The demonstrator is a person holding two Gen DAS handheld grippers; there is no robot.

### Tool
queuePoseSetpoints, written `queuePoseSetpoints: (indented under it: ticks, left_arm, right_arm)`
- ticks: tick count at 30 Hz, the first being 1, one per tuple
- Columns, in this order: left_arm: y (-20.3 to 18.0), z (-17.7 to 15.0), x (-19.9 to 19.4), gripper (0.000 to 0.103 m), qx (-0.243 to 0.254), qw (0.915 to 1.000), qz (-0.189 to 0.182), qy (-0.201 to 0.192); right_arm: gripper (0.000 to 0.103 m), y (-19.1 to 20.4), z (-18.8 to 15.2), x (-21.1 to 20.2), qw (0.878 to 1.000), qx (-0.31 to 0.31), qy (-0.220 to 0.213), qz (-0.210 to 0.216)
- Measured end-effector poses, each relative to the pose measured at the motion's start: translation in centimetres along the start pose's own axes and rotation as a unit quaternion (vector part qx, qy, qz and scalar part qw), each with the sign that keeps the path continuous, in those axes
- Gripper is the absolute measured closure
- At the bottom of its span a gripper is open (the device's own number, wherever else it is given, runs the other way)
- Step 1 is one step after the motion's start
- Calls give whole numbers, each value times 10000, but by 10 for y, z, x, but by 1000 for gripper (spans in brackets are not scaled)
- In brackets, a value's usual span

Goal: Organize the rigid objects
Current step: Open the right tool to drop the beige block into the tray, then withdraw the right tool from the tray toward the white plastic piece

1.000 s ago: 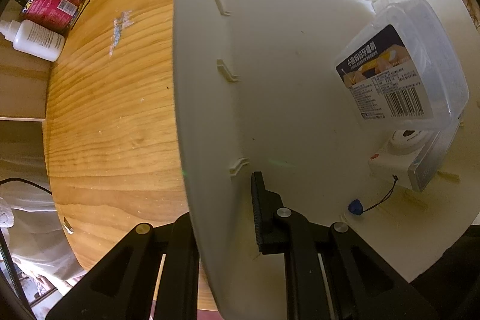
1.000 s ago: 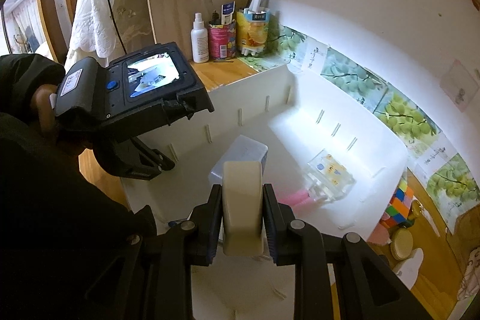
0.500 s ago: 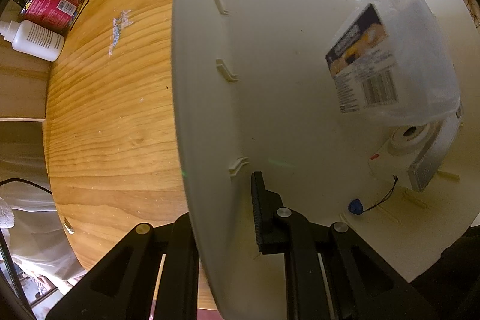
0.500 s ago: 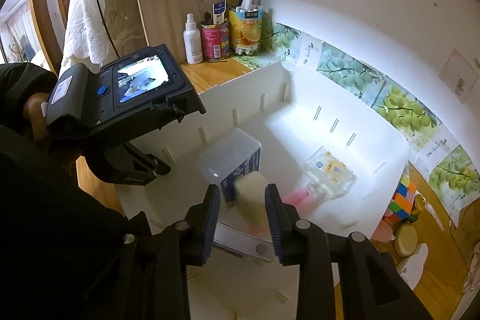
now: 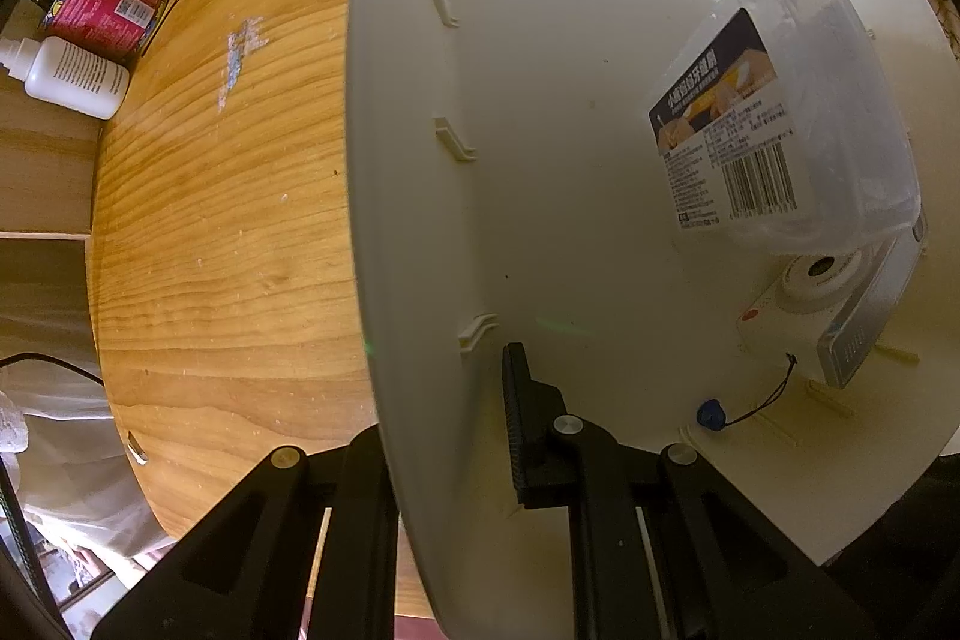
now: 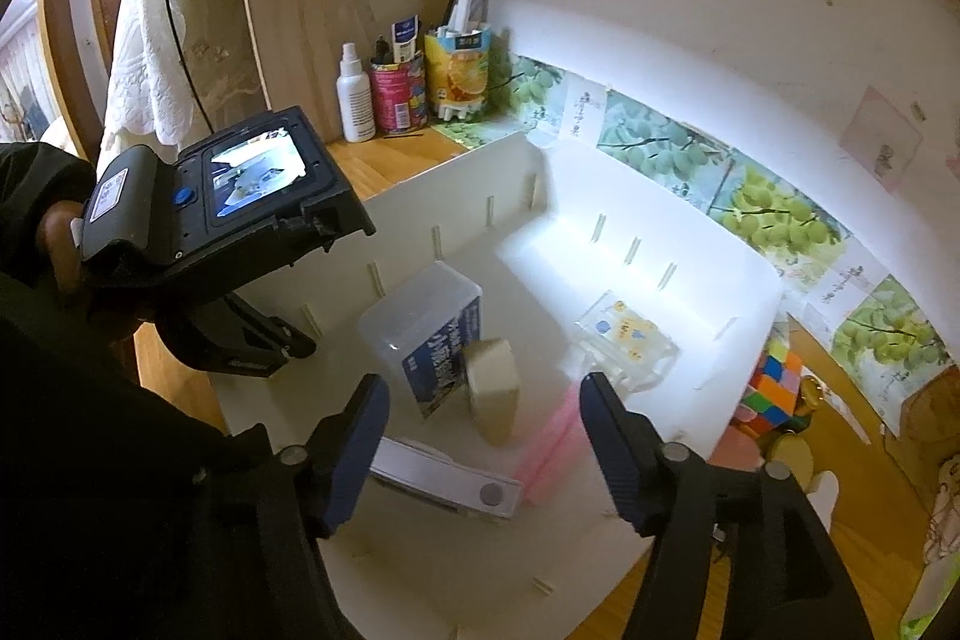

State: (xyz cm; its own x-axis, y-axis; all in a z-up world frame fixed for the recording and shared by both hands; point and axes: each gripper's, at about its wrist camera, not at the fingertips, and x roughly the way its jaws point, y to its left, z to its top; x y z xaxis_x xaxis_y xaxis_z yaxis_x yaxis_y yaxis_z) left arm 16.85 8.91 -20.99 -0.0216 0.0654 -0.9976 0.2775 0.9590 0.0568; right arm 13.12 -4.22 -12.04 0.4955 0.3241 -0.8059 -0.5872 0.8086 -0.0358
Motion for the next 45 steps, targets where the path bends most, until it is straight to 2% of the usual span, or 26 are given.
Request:
queuePoseSetpoints:
  ticks: [6,18,27,39,45]
  left_arm:
    - [1,3,0,89,-100,9999,56,-19]
    - [9,3,2,89,-328,9994,141,28]
    - [18,2,9,86,-487,9984,282,52]
    - [18,-4,11,86,-654,9969,447,-26]
    - [18,-7,8,85,-725,9962,474,-61]
  right_arm:
    - [27,-13,-8,-11,9994,285,-120,-172]
    - [24,-55,-38,-33,9930,974,-178,-643]
    - [23,-97,-63,-42,9813,1688,-26,-928]
    - [23,-150,-98,-36,9593,2623,254,-1014]
    - [23,-169,-111,-23,9530,2766,456,-1149]
